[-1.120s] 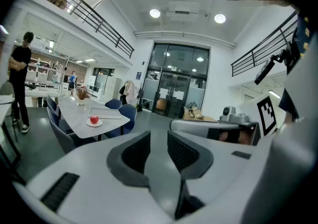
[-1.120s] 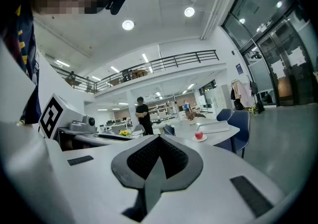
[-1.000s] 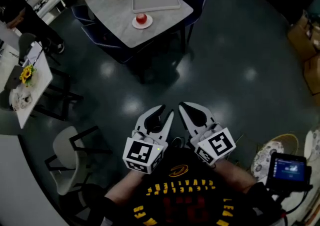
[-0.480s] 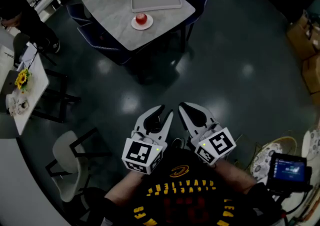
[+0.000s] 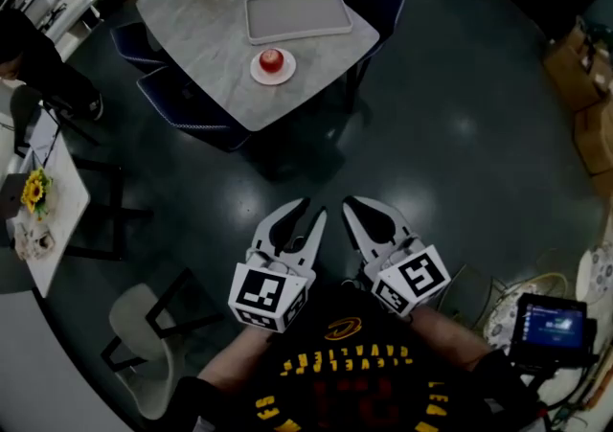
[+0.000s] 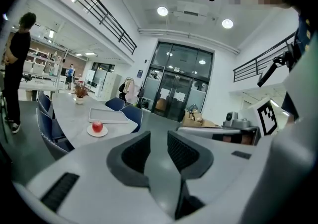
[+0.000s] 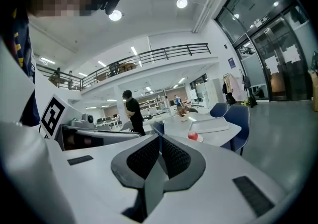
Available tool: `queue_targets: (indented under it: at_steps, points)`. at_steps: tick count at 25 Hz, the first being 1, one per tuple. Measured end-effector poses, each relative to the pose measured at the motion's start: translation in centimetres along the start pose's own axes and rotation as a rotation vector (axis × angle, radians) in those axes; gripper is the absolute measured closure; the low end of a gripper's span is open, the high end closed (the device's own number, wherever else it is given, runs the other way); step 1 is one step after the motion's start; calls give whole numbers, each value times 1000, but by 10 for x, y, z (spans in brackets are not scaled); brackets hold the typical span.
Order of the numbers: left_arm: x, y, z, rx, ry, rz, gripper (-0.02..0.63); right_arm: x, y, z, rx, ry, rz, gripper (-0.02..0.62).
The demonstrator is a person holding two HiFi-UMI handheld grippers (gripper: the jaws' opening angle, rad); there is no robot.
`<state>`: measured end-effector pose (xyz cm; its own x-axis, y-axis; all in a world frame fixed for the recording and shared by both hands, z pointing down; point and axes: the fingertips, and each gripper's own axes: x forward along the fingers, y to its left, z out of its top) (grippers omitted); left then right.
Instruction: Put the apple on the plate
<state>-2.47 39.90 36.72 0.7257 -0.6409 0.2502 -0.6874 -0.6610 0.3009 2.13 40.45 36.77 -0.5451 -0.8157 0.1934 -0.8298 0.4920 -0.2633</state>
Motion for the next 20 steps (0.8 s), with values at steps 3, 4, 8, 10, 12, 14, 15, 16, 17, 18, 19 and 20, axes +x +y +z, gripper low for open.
queue_targets:
  at_steps: [3,4,8,10,12,14,15,16,17,18,19,20]
  points:
    - [5,21,7,-7,-2,-6,497,23,-1,3,1,6,-7,589]
    - [6,27,9,-13,-3,-9,497,30,-2,5,2,8,-12,589]
    - [17,48,11,-31,2,-31,497,53,-11,10,-1,13,-26,589]
    - [24,59,13,-34,-2,-35,497,63,-16,10,-3,18,-30,589]
    - [26,68,16,-43,-9,-32,497,70,-20,11,-2,21,-36,588]
    - [25,73,18,-50,-10,-31,497,76,-20,14,9,20,-40,589]
    - [23,75,19,-52,-7,-32,497,78,-18,15,17,20,-39,589]
    - [20,76,20,-54,-2,-32,497,80,-16,16,24,21,-37,589]
    - [18,78,21,-54,2,-31,497,82,-14,16,31,23,-35,589]
    - [18,81,22,-52,4,-28,497,84,-15,15,40,23,-33,589]
    - [18,84,23,-50,5,-23,497,87,-17,14,52,23,-31,589]
    - [19,87,24,-46,6,-17,497,90,-20,13,63,22,-29,589]
